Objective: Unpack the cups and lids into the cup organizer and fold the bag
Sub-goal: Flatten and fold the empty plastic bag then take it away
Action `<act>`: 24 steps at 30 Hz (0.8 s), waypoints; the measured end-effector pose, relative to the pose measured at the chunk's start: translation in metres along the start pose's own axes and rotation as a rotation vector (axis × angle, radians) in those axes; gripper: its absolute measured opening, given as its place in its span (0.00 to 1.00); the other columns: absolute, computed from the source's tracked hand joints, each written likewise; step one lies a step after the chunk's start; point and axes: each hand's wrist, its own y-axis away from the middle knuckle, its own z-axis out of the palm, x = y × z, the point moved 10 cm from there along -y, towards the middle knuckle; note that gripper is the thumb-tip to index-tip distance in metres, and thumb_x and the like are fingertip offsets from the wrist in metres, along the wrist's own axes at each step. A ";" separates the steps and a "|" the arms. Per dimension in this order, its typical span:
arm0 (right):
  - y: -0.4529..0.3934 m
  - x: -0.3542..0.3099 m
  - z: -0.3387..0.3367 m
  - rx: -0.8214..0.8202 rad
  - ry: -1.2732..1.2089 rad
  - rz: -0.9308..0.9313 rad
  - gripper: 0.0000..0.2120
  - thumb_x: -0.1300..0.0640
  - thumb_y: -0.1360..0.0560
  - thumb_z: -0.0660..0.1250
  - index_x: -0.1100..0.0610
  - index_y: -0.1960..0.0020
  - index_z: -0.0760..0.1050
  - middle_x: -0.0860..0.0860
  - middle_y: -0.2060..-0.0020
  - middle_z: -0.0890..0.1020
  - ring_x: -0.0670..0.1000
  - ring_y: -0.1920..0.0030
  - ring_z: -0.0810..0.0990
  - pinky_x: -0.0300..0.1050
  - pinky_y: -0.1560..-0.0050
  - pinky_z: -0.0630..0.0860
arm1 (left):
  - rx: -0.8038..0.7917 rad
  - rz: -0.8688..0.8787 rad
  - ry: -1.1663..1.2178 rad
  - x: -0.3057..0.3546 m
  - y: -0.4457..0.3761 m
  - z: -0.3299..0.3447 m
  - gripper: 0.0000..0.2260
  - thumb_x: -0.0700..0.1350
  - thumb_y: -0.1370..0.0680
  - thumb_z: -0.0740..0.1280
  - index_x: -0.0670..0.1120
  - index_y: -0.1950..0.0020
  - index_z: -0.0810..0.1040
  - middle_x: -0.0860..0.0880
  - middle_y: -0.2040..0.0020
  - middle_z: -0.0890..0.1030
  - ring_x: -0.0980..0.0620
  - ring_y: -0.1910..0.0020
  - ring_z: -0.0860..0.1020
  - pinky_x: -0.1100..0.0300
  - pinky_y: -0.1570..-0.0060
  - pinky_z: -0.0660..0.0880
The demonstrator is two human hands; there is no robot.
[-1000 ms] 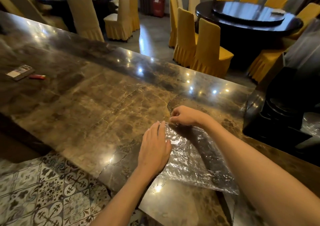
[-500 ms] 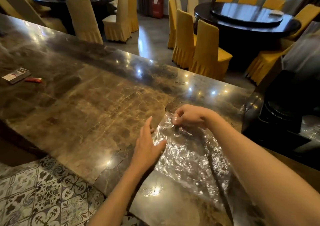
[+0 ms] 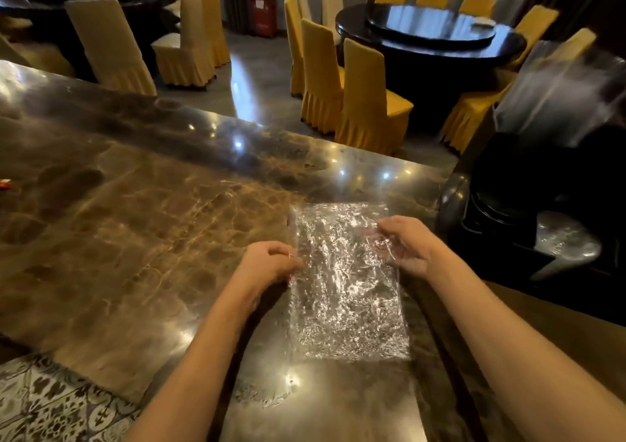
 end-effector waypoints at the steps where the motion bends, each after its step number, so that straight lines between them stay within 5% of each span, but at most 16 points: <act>1: 0.001 0.000 -0.004 0.002 0.023 -0.036 0.07 0.63 0.21 0.67 0.62 0.57 0.80 0.57 0.62 0.85 0.49 0.68 0.80 0.42 0.70 0.77 | -0.003 0.011 -0.053 0.003 -0.002 0.002 0.04 0.36 0.29 0.77 0.42 0.58 0.84 0.49 0.69 0.85 0.57 0.73 0.79 0.67 0.73 0.75; 5: 0.012 -0.002 -0.018 -0.012 0.481 -0.163 0.12 0.57 0.29 0.78 0.53 0.67 0.78 0.46 0.74 0.80 0.43 0.72 0.76 0.37 0.71 0.70 | 0.010 0.046 -0.188 0.012 -0.010 0.003 0.05 0.35 0.29 0.77 0.42 0.59 0.83 0.50 0.71 0.84 0.59 0.75 0.76 0.69 0.74 0.72; 9: 0.023 0.008 -0.029 -0.013 0.868 -0.184 0.11 0.52 0.32 0.80 0.55 0.61 0.78 0.44 0.73 0.79 0.43 0.72 0.74 0.37 0.70 0.70 | 0.014 0.061 -0.244 0.009 -0.014 0.005 0.06 0.34 0.29 0.77 0.42 0.61 0.82 0.53 0.75 0.81 0.62 0.78 0.73 0.70 0.76 0.70; 17: 0.039 0.027 -0.032 -0.068 0.744 -0.095 0.15 0.53 0.31 0.80 0.54 0.65 0.74 0.47 0.75 0.74 0.46 0.76 0.72 0.38 0.78 0.67 | -0.036 0.118 -0.235 0.007 -0.012 0.002 0.06 0.36 0.28 0.78 0.43 0.61 0.83 0.46 0.69 0.85 0.49 0.68 0.80 0.58 0.64 0.77; 24: 0.049 0.028 -0.032 0.007 0.667 -0.221 0.06 0.66 0.30 0.77 0.61 0.56 0.80 0.51 0.71 0.82 0.46 0.73 0.79 0.39 0.71 0.76 | -0.065 0.207 -0.288 0.011 -0.005 0.001 0.06 0.36 0.28 0.78 0.43 0.59 0.82 0.50 0.70 0.83 0.58 0.71 0.78 0.66 0.68 0.76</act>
